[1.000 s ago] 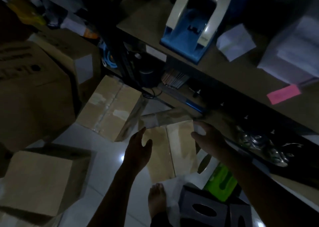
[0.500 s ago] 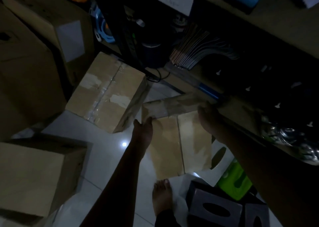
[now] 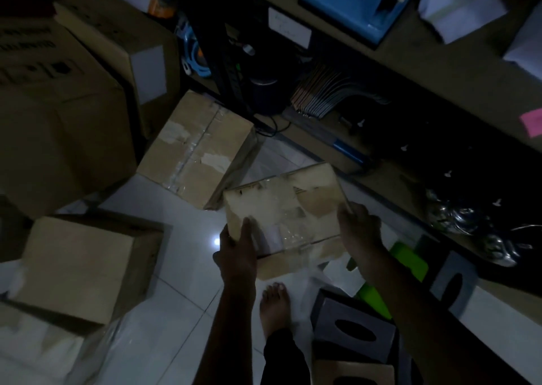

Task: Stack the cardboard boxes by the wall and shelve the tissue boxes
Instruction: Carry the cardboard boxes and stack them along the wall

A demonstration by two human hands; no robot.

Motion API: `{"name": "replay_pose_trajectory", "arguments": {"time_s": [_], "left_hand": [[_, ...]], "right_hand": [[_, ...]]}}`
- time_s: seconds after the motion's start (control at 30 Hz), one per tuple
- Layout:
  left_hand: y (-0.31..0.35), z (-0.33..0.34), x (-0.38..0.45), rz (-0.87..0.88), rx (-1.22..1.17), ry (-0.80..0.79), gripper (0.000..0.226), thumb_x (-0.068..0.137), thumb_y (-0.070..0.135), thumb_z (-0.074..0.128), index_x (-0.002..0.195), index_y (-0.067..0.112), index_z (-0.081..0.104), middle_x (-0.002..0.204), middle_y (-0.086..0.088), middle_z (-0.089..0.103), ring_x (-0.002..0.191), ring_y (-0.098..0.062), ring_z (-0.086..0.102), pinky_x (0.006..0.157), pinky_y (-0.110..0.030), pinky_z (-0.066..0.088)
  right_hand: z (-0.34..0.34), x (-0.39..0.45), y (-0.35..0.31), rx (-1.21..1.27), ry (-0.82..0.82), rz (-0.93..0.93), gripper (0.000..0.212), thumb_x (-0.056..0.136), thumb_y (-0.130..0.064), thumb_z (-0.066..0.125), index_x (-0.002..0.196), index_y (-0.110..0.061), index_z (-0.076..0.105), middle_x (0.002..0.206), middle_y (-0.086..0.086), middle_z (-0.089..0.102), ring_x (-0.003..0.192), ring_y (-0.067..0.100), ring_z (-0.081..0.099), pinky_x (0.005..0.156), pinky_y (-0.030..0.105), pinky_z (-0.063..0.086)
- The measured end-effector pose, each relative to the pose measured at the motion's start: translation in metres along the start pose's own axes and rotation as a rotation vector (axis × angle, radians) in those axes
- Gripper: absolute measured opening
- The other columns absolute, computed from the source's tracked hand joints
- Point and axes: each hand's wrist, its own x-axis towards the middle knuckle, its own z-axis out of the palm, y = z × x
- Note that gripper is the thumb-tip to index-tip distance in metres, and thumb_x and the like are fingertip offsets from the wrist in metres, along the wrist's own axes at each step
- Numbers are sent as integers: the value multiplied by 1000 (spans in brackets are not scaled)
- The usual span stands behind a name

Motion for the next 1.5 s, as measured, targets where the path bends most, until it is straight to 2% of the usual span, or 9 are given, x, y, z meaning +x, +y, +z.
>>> {"name": "replay_pose_trajectory", "arguments": {"time_s": [0.1, 0.17, 0.37, 0.47, 0.7, 0.93, 1.13, 1.27, 1.5], "left_hand": [[-6, -20, -35, 39, -121, 13, 40, 90, 55, 69, 125, 39, 56, 117, -3, 65, 103, -24, 63, 85, -46, 57], [-7, -33, -65, 51, -189, 4, 38, 91, 54, 68, 123, 39, 54, 114, -1, 65, 102, -23, 63, 80, -40, 54], [-15, -81, -196, 185, -255, 48, 45, 91, 51, 68, 128, 36, 46, 119, -1, 62, 107, -24, 62, 82, -41, 55], [-23, -107, -269, 263, -249, 32, 38, 92, 45, 69, 123, 35, 49, 123, -3, 63, 113, -26, 63, 96, -53, 55], [-57, -160, -447, 485, -152, -97, 22, 91, 36, 74, 105, 43, 59, 117, 8, 69, 112, -18, 67, 99, -53, 55], [-95, -194, -559, 547, -18, -237, 50, 87, 34, 80, 132, 32, 59, 127, 3, 68, 113, -21, 68, 91, -44, 59], [-145, -196, -615, 550, 123, -385, 50, 91, 16, 73, 138, 26, 58, 127, 3, 67, 112, -20, 65, 98, -44, 53], [-192, -181, -659, 575, 170, -459, 59, 91, 18, 74, 143, 25, 49, 128, 4, 60, 110, -17, 59, 88, -33, 47], [-272, -150, -731, 595, 301, -601, 43, 91, 22, 74, 127, 27, 51, 121, -3, 63, 101, -16, 61, 73, -31, 48]], "right_hand": [[-21, -35, -1, 214, 46, -42, 27, 92, -50, 49, 110, -32, 57, 122, 4, 59, 116, 34, 55, 105, 53, 42], [-41, -62, -4, 317, 53, -102, 7, 100, -33, 52, 103, -27, 54, 102, -5, 59, 111, 31, 59, 103, 46, 45], [-125, -166, 8, 255, 90, -410, 19, 98, -25, 62, 100, -8, 54, 79, -9, 54, 76, 21, 57, 66, 34, 47], [-175, -223, 32, 294, 61, -470, 23, 96, -27, 63, 100, -7, 55, 81, -1, 58, 72, 20, 57, 64, 36, 44], [-290, -362, 128, 403, -22, -515, 24, 99, -30, 58, 105, -7, 53, 89, 0, 60, 78, 17, 59, 58, 21, 44], [-374, -466, 215, 507, -129, -472, 31, 103, -30, 51, 135, -29, 50, 120, -7, 59, 98, -6, 56, 64, 4, 47], [-405, -535, 288, 607, -19, -382, 22, 102, -32, 53, 124, -32, 55, 116, -11, 60, 98, 0, 59, 71, 16, 50], [-430, -573, 353, 702, 79, -253, 11, 100, -28, 59, 107, -35, 59, 116, -8, 66, 105, 13, 63, 92, 38, 52], [-469, -644, 468, 737, 372, -136, 19, 95, -37, 61, 105, -22, 54, 101, -3, 68, 92, 16, 64, 75, 36, 49]]}}
